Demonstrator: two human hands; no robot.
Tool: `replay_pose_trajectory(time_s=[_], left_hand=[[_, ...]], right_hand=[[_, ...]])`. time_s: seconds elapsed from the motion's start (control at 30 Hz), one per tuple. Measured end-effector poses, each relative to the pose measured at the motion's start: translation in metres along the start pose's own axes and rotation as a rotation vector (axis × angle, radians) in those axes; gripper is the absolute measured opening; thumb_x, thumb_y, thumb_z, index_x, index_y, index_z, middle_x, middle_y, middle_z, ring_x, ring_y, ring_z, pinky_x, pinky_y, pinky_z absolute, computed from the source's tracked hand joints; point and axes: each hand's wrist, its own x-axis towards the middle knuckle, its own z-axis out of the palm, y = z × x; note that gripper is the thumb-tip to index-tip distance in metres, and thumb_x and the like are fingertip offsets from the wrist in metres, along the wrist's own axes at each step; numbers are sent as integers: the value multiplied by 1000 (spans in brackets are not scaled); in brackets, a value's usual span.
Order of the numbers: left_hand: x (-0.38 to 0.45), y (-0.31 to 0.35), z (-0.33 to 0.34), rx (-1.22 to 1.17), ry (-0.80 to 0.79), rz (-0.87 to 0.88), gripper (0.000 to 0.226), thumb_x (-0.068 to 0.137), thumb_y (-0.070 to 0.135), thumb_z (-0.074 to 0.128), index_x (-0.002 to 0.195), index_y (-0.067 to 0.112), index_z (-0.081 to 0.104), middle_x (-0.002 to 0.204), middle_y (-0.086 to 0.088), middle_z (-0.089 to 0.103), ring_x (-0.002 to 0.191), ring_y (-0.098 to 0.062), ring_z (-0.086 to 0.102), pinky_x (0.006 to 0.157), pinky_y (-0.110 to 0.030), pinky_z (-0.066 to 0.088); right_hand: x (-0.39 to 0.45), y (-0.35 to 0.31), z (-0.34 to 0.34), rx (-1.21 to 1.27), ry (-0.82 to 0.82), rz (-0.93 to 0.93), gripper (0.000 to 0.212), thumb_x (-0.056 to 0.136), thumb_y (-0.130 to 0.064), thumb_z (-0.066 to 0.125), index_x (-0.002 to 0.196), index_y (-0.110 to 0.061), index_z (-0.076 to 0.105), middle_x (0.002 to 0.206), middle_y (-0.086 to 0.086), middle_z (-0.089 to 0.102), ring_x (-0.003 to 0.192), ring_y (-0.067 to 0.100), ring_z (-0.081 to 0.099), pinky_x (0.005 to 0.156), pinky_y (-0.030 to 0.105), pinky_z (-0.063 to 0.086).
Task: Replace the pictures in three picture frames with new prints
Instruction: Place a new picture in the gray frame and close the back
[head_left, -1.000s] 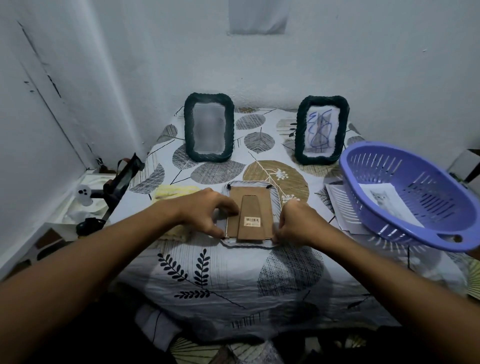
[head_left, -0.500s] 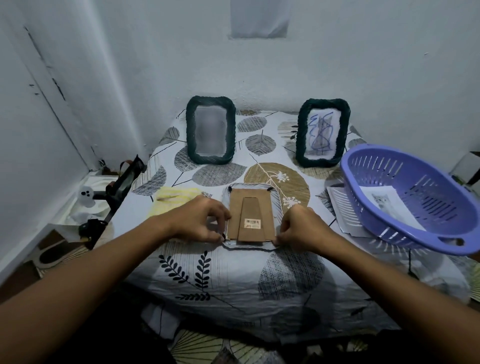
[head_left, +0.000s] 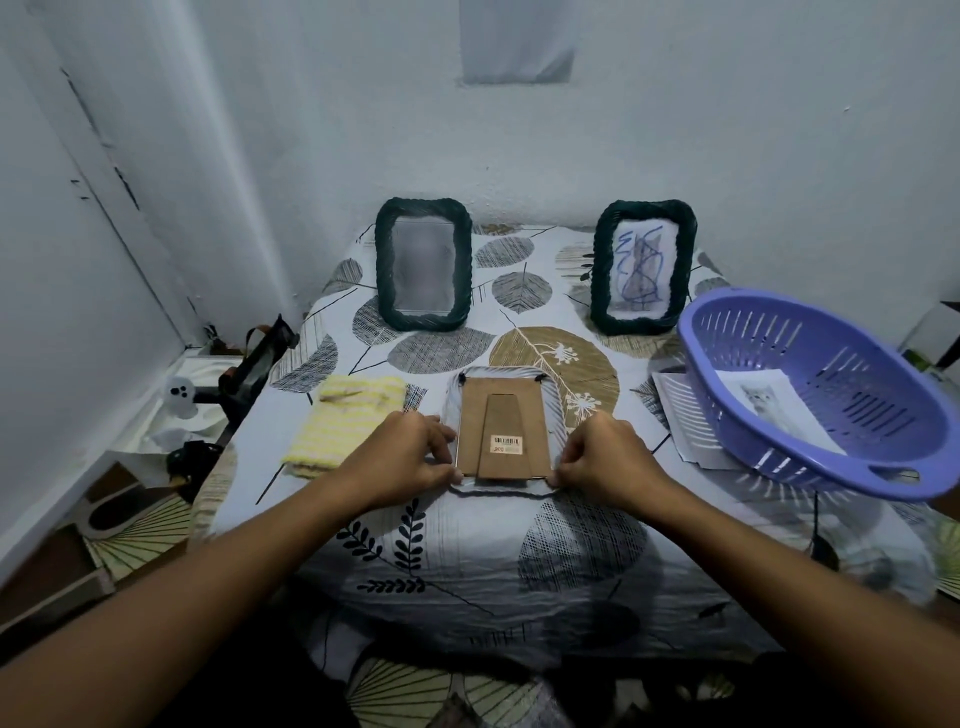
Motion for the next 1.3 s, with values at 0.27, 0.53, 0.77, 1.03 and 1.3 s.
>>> replay_pose_trajectory(time_s=[0.27,0.53,0.77,1.03,1.3], left_hand=[[-9,12,29,66,185,-111,13,80,11,68,89,13,78,130,-7,61,133,-22,42,100,-28,37],[-7,9,21,19,199,6,22,74,15,75,95,10,76,113,-7,70,108,-20,63,90,-29,50],[1,-4,11,97,10,164,29,82,24,69,109,13,72,127,-5,62,122,-13,55,101,-17,35],[-1,-5,11,85,7,170,34,77,33,63,100,11,75,118,-7,68,106,-15,66,91,-24,51],[2,-2,17,64,56,149,37,73,35,63,91,7,77,109,-9,71,96,-18,69,85,-23,51]], right_hand=[[-8,8,13,145,89,94,13,74,-15,82,64,-12,74,62,-8,64,66,5,61,61,22,46],[-13,8,12,140,113,72,16,72,-20,84,62,-16,72,63,-6,65,65,5,60,62,24,47],[-7,3,14,-37,112,5,14,75,-20,81,71,-8,77,74,5,73,73,17,67,68,34,56],[-12,7,23,153,161,70,6,78,-11,77,72,-10,76,69,-2,66,77,17,65,72,33,54],[-13,9,31,261,192,105,7,80,-4,72,80,-9,77,71,-3,65,71,11,59,67,23,44]])
